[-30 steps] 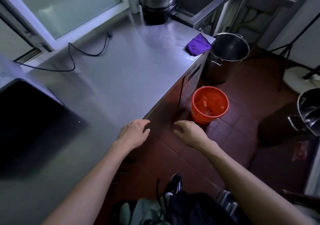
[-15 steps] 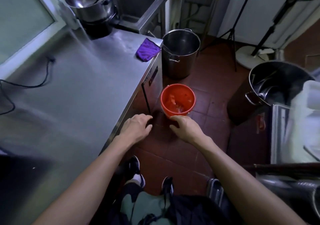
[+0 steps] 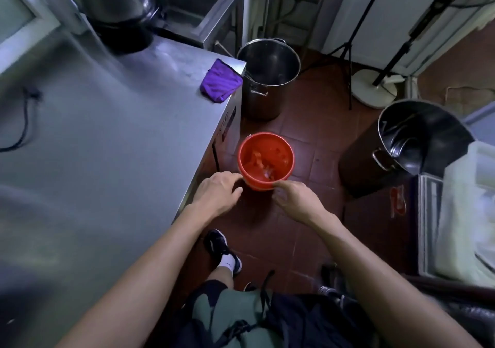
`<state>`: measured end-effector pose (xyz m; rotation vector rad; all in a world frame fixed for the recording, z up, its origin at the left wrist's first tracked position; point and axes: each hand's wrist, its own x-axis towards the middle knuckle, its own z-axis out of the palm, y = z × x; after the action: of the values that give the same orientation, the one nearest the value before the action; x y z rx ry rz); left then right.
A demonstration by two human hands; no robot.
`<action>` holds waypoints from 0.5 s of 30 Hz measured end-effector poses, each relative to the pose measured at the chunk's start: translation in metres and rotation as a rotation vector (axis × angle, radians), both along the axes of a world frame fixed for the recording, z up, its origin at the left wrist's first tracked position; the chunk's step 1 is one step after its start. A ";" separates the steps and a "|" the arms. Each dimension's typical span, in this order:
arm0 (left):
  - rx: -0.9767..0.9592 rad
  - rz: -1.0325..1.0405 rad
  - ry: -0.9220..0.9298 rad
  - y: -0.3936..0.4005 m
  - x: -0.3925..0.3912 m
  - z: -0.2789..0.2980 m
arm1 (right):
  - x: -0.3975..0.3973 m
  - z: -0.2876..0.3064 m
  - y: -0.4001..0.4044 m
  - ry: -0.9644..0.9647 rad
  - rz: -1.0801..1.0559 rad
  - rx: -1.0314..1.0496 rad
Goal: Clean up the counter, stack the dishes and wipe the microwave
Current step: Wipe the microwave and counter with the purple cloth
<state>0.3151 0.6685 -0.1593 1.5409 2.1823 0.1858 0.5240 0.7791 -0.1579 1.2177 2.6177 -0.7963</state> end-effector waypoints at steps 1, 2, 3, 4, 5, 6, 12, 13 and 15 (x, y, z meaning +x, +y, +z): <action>0.021 0.019 -0.015 0.006 -0.012 -0.001 | -0.013 0.001 0.007 -0.004 0.007 0.004; 0.041 0.039 -0.029 0.012 -0.024 -0.001 | -0.026 0.003 0.015 -0.008 0.016 0.010; 0.055 0.056 -0.039 0.017 -0.036 -0.001 | -0.040 0.005 0.023 -0.011 0.026 0.017; 0.062 0.069 -0.047 0.022 -0.049 0.000 | -0.054 0.006 0.030 -0.014 0.032 0.021; 0.063 0.079 -0.054 0.027 -0.061 0.000 | -0.068 0.008 0.037 -0.016 0.033 0.026; 0.060 0.086 -0.059 0.032 -0.073 0.000 | -0.082 0.008 0.044 -0.015 0.026 0.033; 0.083 0.094 -0.052 0.061 -0.132 0.003 | -0.145 0.006 0.073 0.017 0.012 0.079; 0.092 0.099 -0.052 0.065 -0.139 0.003 | -0.151 0.006 0.076 0.020 0.017 0.086; 0.097 0.108 -0.052 0.072 -0.151 0.003 | -0.163 0.004 0.085 0.026 0.027 0.093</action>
<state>0.1646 0.7401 -0.1561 1.4528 2.2467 0.3669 0.3610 0.8637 -0.1536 1.2000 2.7141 -0.6973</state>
